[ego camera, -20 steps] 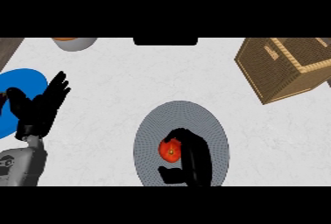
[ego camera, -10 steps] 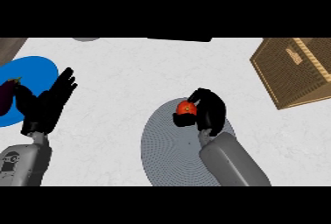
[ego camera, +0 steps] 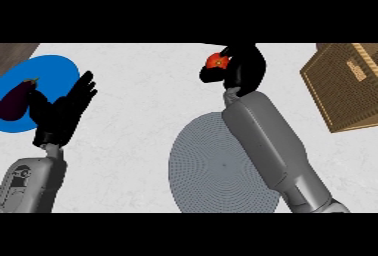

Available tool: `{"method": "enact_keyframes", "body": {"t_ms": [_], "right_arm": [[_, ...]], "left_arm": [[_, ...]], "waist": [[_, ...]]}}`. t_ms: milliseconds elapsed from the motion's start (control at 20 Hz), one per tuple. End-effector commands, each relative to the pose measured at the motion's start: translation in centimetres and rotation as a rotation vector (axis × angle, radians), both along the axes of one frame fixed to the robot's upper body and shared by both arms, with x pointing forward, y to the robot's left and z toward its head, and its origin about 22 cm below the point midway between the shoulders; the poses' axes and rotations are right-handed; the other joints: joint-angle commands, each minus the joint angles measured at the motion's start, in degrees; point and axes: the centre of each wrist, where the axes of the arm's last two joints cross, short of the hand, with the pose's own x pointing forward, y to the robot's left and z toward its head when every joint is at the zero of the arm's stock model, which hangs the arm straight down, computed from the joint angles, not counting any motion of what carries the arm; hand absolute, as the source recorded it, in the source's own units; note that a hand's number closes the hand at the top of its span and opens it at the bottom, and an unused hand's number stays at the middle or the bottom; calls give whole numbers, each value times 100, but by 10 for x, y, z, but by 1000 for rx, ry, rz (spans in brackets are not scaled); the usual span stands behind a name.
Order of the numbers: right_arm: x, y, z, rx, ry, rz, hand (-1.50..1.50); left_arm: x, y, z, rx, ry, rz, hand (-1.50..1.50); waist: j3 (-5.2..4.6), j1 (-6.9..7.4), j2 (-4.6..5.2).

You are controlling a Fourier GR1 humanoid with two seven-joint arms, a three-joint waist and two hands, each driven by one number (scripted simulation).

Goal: Pick the tomato from the placemat and place it in the basket

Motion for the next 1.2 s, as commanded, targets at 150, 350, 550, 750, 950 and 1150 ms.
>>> {"method": "enact_keyframes", "body": {"t_ms": [150,350,550,750,950,1150], "right_arm": [[34,15,64,-3,-195,-201,150],[46,18,96,-57,-196,-279,150],[57,12,121,-100,-175,-365,150],[64,0,152,-144,-205,-438,150],[71,-21,165,-156,-242,-506,150],[75,-39,176,-183,-250,-582,150]], "left_arm": [[0,-6,-3,3,-4,-8,0],[4,-15,-5,-8,18,-14,0],[3,-4,-5,-16,26,-3,0],[4,-2,2,-12,3,3,0],[8,-3,8,-2,5,19,0],[3,1,2,0,7,19,0]], "waist": [[-19,29,-25],[-24,-72,-26],[-24,-92,-31],[-22,-40,-15],[-9,-134,-4],[-10,-129,-8]]}}
